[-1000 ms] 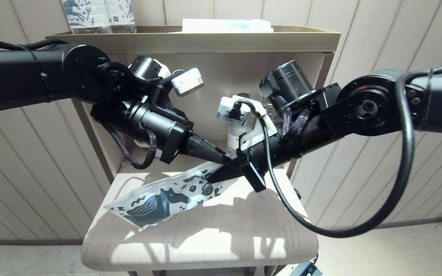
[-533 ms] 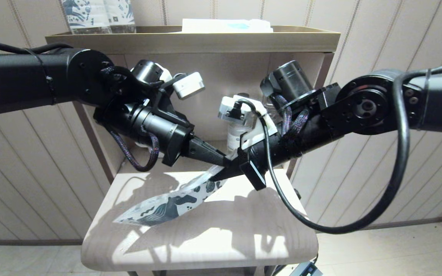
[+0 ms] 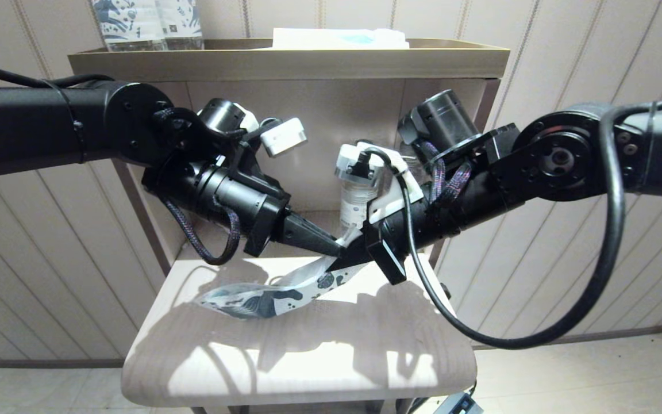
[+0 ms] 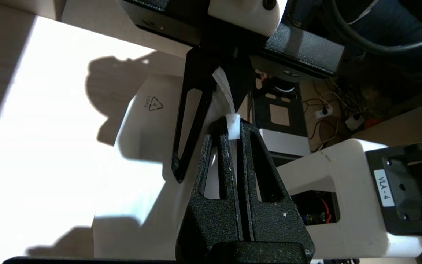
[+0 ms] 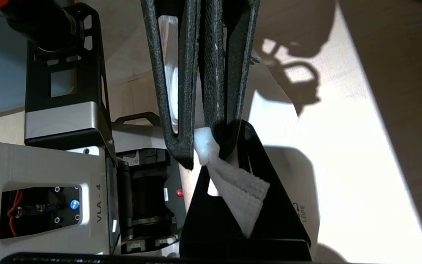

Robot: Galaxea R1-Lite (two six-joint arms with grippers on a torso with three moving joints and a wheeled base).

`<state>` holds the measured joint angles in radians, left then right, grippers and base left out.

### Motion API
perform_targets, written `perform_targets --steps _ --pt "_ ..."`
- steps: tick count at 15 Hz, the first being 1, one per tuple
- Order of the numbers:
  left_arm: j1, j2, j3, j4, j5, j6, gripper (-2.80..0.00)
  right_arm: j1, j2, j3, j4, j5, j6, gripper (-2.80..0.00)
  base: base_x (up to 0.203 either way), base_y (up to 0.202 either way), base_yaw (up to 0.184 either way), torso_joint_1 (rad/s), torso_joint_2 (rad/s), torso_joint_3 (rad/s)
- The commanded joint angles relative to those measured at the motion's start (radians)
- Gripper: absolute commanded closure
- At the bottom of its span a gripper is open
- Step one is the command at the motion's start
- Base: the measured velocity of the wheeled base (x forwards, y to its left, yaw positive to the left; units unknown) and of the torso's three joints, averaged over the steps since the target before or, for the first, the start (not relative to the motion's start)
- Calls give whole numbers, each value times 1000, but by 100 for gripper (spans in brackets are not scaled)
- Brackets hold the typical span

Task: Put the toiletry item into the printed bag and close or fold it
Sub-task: Close the strorage bag and place it on the desk

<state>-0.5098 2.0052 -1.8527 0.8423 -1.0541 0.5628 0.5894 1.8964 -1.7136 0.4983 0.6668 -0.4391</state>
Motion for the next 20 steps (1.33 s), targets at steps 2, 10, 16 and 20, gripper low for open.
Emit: perform_targets --steps 2,10,16,20 --pt "2 -8 19 7 -1 11 0 -10 -17 12 0 5 -3 0 0 0 0 0 0 0" --pt "8 -11 53 3 0 16 0 -11 -37 28 0 5 -3 0 0 0 0 0 0 0" --pt "14 -19 78 0 2 22 0 -35 -62 49 0 8 -4 0 0 0 0 0 0 0" --pt "14 -14 68 -33 -1 24 0 -25 -78 88 -9 10 -6 0 0 0 0 0 0 0"
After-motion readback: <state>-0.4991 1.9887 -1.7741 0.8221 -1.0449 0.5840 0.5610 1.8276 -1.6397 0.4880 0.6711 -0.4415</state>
